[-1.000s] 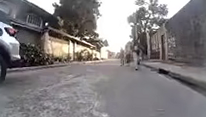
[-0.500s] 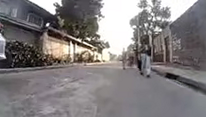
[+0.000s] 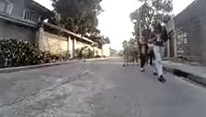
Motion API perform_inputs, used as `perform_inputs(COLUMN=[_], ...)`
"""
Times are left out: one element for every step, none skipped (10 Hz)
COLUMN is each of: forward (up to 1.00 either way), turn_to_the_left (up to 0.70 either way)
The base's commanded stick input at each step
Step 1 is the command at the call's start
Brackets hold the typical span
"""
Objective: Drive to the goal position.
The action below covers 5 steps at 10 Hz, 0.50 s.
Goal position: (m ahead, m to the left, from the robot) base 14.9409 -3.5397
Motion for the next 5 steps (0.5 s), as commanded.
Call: perform_inputs(forward=[1.00, 1.00, 1.00, 1.00, 1.00], turn_to_the_left=[0.00, 0.00, 0.00, 0.00, 0.00])
